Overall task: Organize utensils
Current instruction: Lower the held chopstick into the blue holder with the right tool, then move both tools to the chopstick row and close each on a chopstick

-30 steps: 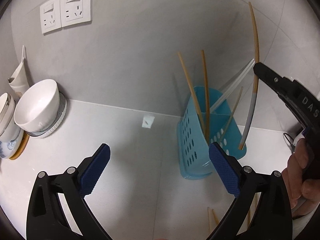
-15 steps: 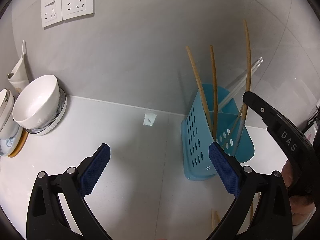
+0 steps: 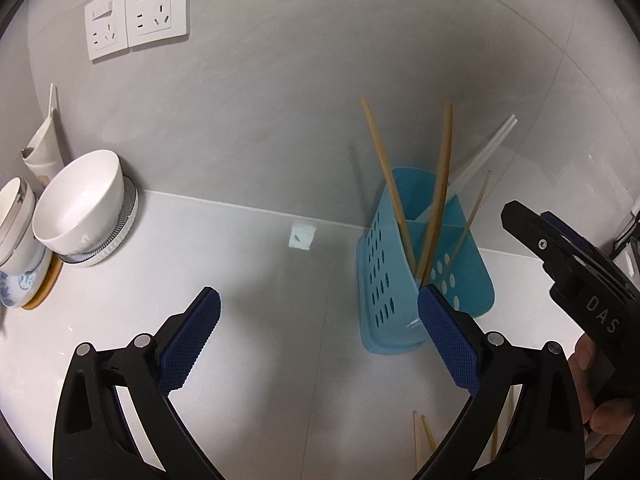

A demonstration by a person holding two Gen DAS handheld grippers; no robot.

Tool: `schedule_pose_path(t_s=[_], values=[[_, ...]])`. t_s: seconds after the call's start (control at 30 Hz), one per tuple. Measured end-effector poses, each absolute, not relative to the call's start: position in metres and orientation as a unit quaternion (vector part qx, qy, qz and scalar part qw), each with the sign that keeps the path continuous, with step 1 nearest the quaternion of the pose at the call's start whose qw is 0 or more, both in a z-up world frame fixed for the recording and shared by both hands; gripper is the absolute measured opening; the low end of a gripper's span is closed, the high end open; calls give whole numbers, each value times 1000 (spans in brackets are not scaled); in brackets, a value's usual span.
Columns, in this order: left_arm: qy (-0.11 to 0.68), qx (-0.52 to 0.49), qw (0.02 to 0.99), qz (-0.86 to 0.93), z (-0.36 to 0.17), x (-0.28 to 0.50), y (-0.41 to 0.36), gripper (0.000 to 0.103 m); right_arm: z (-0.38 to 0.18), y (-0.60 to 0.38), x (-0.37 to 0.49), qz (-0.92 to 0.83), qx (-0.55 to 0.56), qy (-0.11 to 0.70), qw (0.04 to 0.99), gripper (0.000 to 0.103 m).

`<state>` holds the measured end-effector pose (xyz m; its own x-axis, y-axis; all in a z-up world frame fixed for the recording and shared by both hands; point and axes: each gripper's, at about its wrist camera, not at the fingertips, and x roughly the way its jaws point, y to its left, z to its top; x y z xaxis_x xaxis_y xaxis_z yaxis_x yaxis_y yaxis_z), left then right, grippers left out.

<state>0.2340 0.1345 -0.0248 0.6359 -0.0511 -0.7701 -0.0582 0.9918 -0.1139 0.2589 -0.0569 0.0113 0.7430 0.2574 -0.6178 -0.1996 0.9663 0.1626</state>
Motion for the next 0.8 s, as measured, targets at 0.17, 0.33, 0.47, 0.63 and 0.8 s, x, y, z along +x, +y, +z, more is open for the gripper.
schedule_pose_path(t_s=[0.17,0.33,0.47,0.63,0.8], values=[[437,-63,897,3,-23,226,129,97,19,-79,238,93,43,338,936,88],[445,-69,893,-4,-22,210,120,97,21,-104,215,67,43,347,935,95],[455,-65,888,-10,-23,197,110,97,14,-126,194,44,37,366,929,95],[478,-59,876,-16,-34,180,96,97,-4,-152,169,20,36,402,915,95],[507,-52,860,-20,-54,160,82,97,-27,-175,147,-7,33,439,898,95]])
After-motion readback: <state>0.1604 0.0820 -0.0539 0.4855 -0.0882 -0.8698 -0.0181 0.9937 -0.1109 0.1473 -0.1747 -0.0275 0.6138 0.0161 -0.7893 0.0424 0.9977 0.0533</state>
